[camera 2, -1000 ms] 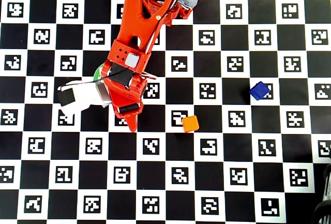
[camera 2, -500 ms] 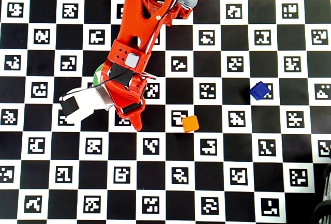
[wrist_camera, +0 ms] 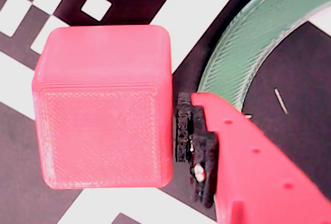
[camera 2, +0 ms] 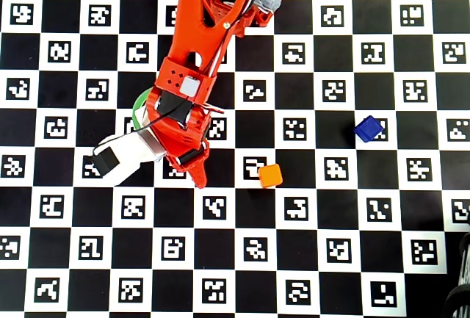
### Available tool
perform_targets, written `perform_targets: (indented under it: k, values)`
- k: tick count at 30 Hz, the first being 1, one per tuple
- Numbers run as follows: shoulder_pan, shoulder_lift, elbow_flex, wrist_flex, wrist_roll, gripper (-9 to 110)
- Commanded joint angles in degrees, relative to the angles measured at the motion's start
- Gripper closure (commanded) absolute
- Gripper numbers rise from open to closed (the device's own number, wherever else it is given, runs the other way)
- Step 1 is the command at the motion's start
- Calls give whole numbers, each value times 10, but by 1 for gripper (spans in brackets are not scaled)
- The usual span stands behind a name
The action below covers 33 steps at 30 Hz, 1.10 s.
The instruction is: Grab the red cube then put it in the green circle then put the blue cube on top and finally the orange cube on top
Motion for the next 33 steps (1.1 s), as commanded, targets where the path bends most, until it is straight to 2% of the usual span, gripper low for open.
perform_targets:
  k: [1,5,13,20,33]
  values:
    - [-7,10,-19,-7,-2,59]
    - [-8,10,-15,-11,-3,62]
    - [-6,15,-9,-23,4,84]
    - [-4,18,-11,-18,14,91]
    - [12,84,-174,214,180,94]
